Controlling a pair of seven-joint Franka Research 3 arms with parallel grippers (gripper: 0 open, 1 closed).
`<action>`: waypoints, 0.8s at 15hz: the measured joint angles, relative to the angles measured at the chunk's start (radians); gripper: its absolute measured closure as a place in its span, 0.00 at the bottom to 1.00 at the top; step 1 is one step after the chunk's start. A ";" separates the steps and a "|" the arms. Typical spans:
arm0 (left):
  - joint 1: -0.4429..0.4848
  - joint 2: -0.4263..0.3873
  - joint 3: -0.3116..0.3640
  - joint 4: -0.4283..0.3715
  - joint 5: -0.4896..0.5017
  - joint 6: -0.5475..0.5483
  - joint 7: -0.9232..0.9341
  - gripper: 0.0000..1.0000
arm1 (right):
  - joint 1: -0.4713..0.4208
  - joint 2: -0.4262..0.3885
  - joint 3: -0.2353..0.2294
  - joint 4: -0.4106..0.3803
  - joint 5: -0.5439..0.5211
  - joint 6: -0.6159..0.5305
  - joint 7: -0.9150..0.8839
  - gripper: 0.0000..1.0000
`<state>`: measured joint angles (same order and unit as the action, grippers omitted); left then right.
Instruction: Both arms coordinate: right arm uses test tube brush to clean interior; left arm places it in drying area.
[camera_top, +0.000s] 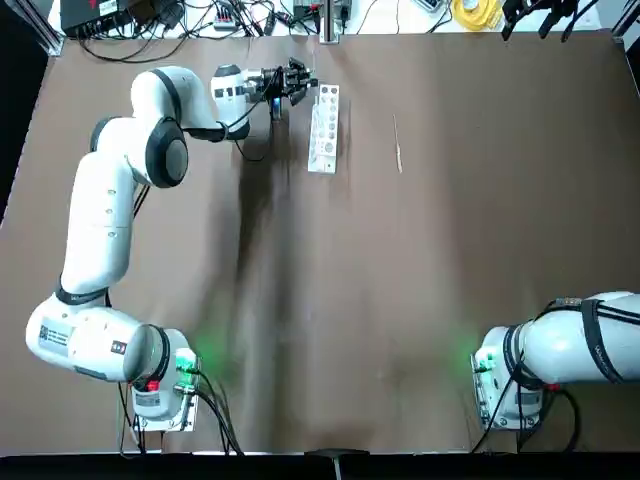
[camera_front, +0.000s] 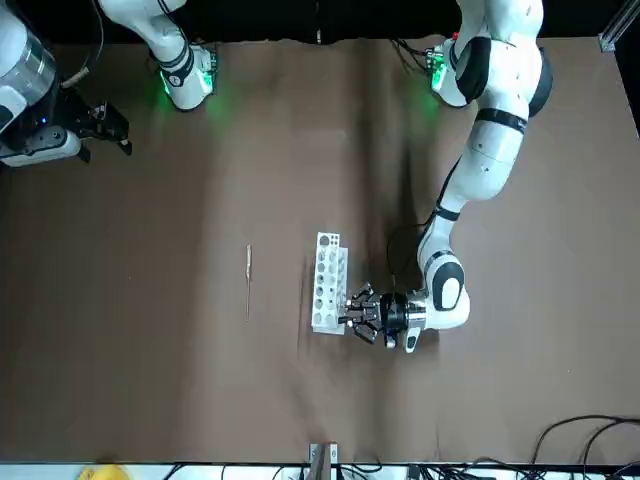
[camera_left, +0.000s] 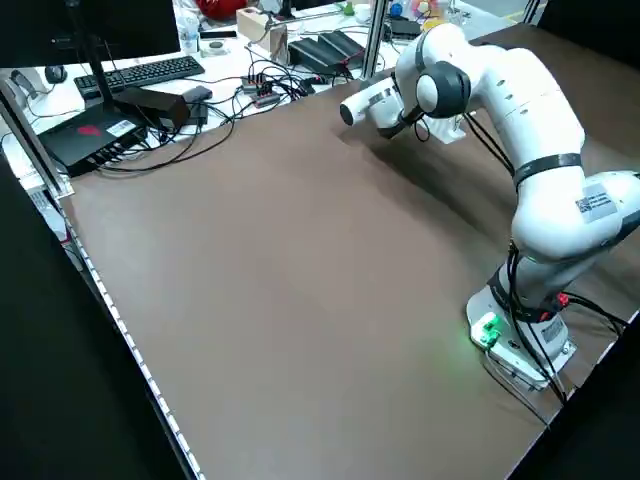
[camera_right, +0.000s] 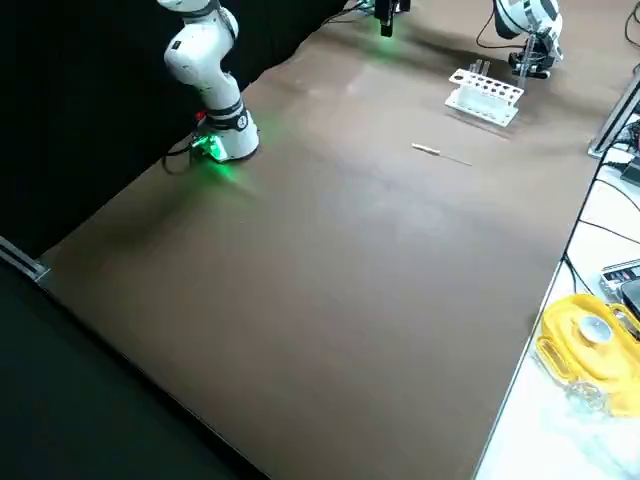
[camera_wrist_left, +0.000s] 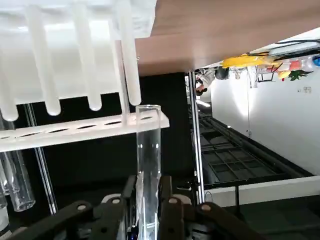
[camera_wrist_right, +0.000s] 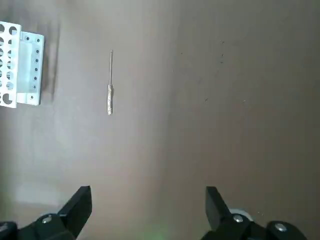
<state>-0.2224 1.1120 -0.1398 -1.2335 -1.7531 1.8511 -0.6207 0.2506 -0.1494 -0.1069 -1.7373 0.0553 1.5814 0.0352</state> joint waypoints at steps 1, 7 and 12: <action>-0.001 0.002 0.000 0.000 0.000 0.000 0.001 0.77 | 0.000 0.000 0.000 0.000 0.000 0.000 0.000 0.00; -0.001 0.007 0.000 0.000 0.000 -0.009 0.009 0.77 | 0.000 0.000 -0.002 0.000 0.000 0.000 0.000 0.00; 0.000 0.022 0.001 0.000 0.000 -0.009 0.032 0.77 | 0.000 0.000 -0.003 0.000 0.000 0.000 0.000 0.00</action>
<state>-0.2224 1.1338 -0.1389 -1.2334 -1.7531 1.8422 -0.5891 0.2502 -0.1494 -0.1097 -1.7372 0.0553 1.5814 0.0353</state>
